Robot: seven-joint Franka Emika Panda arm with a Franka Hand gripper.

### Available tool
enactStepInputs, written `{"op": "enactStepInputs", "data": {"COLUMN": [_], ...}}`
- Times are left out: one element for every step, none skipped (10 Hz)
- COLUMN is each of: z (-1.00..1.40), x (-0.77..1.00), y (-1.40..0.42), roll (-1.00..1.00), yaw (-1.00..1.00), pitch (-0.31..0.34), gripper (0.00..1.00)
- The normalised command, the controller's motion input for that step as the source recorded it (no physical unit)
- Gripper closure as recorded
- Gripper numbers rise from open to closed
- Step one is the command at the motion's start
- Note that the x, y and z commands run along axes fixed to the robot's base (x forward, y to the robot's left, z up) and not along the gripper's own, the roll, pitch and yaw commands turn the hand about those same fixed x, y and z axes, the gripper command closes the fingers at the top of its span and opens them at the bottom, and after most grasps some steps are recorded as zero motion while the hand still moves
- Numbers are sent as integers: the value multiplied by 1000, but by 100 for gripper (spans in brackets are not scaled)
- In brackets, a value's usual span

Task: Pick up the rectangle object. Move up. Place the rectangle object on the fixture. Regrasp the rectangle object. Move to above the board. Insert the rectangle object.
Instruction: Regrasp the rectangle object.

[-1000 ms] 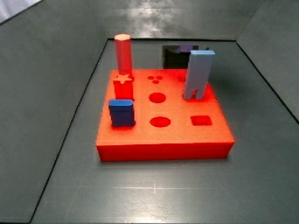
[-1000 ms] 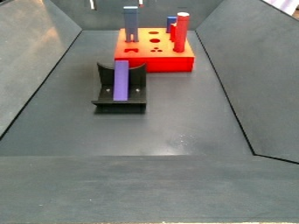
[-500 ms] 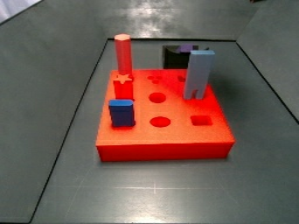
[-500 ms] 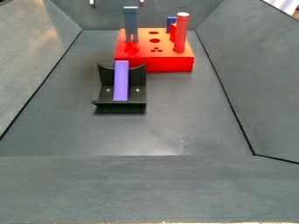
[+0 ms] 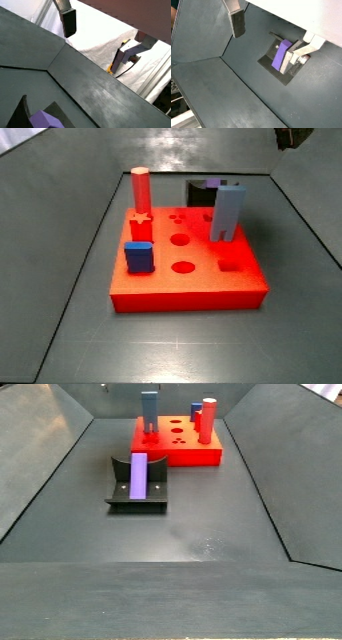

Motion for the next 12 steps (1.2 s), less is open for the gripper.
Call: {"op": "enactStepInputs", "data": {"z": [-1000, -1000, -1000, -1000, -1000, -1000, -1000, -1000, -1000, -1000, -965, -754], "x": [28, 32, 42, 52, 62, 69, 79, 87, 97, 104, 102, 85], "y": [77, 75, 69, 61, 58, 56, 49, 43, 38, 36, 35, 20], "roll": [165, 154, 139, 104, 83, 74, 65, 67, 68, 59, 57, 59], "yaw": [87, 94, 118, 134, 135, 133, 111, 91, 68, 37, 22, -6], "pitch": [127, 109, 76, 37, 7, -14, -62, -84, -97, -105, -107, -96], "gripper": [0, 0, 0, 0, 0, 0, 0, 0, 0, 0, 0, 0]}}
